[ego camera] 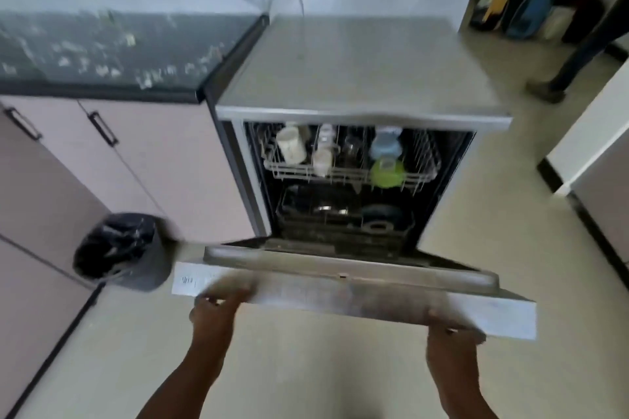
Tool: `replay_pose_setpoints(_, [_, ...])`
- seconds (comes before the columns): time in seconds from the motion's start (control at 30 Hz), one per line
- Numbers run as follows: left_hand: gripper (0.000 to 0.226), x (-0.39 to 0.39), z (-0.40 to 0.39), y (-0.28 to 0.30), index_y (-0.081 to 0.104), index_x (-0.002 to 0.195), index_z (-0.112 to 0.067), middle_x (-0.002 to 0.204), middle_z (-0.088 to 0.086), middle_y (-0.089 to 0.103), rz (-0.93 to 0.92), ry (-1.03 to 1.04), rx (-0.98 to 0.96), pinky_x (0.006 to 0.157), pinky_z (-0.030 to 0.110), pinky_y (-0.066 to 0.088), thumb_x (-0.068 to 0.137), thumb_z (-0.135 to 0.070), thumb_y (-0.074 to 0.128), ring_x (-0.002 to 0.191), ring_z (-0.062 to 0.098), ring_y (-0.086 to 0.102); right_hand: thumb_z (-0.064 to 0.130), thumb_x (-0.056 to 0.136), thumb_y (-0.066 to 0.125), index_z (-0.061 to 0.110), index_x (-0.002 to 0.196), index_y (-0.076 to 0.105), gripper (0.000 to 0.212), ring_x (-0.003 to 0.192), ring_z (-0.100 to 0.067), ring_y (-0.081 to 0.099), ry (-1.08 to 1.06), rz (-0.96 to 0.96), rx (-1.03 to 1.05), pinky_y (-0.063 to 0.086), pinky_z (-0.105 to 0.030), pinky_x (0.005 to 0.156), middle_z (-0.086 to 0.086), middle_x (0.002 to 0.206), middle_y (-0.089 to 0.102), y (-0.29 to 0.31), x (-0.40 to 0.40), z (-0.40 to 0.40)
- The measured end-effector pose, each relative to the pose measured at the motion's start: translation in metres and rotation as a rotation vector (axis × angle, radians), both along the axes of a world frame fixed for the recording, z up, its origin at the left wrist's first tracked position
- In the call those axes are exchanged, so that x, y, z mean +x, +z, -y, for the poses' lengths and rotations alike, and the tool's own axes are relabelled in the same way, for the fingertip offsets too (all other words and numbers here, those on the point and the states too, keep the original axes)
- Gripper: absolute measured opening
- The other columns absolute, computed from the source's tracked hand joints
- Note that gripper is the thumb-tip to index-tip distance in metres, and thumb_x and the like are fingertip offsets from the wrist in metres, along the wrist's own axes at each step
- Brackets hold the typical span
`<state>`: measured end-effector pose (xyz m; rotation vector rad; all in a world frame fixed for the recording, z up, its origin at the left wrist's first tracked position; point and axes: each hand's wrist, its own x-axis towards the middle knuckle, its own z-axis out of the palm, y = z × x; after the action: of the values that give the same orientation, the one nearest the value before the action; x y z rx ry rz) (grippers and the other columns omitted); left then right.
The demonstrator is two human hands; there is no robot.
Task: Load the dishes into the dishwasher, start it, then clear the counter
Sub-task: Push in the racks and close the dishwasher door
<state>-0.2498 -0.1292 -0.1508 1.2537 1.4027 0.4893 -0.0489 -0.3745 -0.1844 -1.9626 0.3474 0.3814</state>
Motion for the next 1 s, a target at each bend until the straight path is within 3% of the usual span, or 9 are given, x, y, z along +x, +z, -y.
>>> replay_pose_setpoints(0.07, [0.100,0.031,-0.014,0.018,0.023,0.147,-0.001,0.145,0.024,0.031,-0.314,-0.079,0.138,0.107,0.051,0.031,0.076,-0.046,0.077,0.133,0.038,0.033,0.053,0.090,0.056,-0.009,0.145,0.014,0.093,0.119,-0.045,0.051,0.066,0.071,-0.164,0.042,-0.047,0.092,-0.029,0.135,0.047,0.027,0.023,-0.018])
replay_pose_setpoints(0.13, [0.101,0.059,-0.022,0.035,0.003,0.152,-0.006,0.148,0.030,0.017,-0.452,-0.176,0.300,0.111,0.055,0.026,0.085,-0.051,0.064,0.139,0.045,0.021,0.056,0.090,0.052,-0.011,0.146,0.003,0.100,0.121,-0.048,0.048,0.079,0.106,-0.256,0.041,-0.050,0.094,-0.032,0.137,0.044,0.060,0.039,-0.036])
replay_pose_setpoints(0.33, [0.076,0.115,-0.044,0.071,-0.009,0.153,-0.011,0.155,0.035,-0.005,-0.770,-0.458,0.567,0.118,0.052,0.012,0.100,-0.053,0.027,0.146,0.045,0.005,0.070,0.087,0.038,-0.011,0.147,-0.002,0.108,0.118,-0.043,0.054,0.203,0.138,-0.396,0.044,-0.047,0.094,-0.027,0.130,0.055,0.096,0.094,-0.077])
replay_pose_setpoints(0.53, [0.083,0.132,-0.076,0.095,-0.007,0.154,-0.014,0.160,0.015,-0.014,-0.846,-0.951,0.801,0.120,0.043,0.013,0.098,-0.055,0.037,0.149,0.030,-0.008,0.058,0.094,0.039,-0.011,0.148,-0.002,0.096,0.123,-0.042,0.050,0.286,0.110,-0.363,0.042,-0.044,0.099,-0.027,0.134,0.053,0.118,0.145,-0.109])
replay_pose_setpoints(0.8, [0.091,0.151,-0.115,0.115,-0.027,0.140,-0.018,0.147,0.001,-0.034,-0.999,-1.112,0.849,0.116,0.048,-0.012,0.095,-0.056,0.042,0.138,0.024,-0.032,0.044,0.095,0.053,0.018,0.117,0.057,0.034,0.104,-0.022,0.059,0.734,0.597,-1.004,0.046,-0.037,0.083,-0.003,0.112,0.063,0.152,0.159,-0.122])
replay_pose_setpoints(0.87, [0.091,0.159,-0.128,0.118,-0.012,0.144,-0.016,0.152,0.005,-0.023,-0.960,-1.144,0.996,0.117,0.051,-0.001,0.092,-0.054,0.052,0.142,0.026,-0.019,0.036,0.069,0.084,0.014,0.088,0.068,0.033,0.078,-0.026,0.063,0.819,0.672,-1.053,0.049,-0.039,0.068,-0.005,0.083,0.066,0.156,0.167,-0.131])
replay_pose_setpoints(0.9, [0.090,0.164,-0.135,0.121,0.014,0.149,-0.012,0.159,0.010,0.002,-0.916,-1.173,1.100,0.116,0.053,0.014,0.084,-0.051,0.063,0.143,0.027,-0.001,0.026,0.051,0.094,0.012,0.072,0.068,0.035,0.063,-0.028,0.061,0.815,0.727,-1.046,0.048,-0.039,0.060,-0.006,0.068,0.062,0.157,0.173,-0.134])
replay_pose_setpoints(0.97, [0.052,0.179,-0.151,0.116,0.070,0.117,-0.010,0.136,0.009,0.058,-0.803,-1.184,1.322,0.102,0.045,0.043,0.072,-0.037,0.072,0.134,0.023,0.035,0.011,0.035,0.095,0.010,0.062,0.064,0.040,0.054,-0.030,0.056,0.799,0.800,-1.023,0.047,-0.041,0.054,-0.009,0.060,0.057,0.163,0.188,-0.141])
replay_pose_setpoints(1.0, [0.037,0.186,-0.160,0.119,0.075,0.103,-0.012,0.125,0.007,0.066,-0.752,-1.166,1.438,0.100,0.043,0.045,0.072,-0.031,0.067,0.131,0.025,0.045,0.009,0.035,0.093,0.008,0.068,0.066,0.043,0.058,-0.032,0.057,0.788,0.824,-1.044,0.048,-0.042,0.056,-0.012,0.066,0.058,0.166,0.194,-0.145])
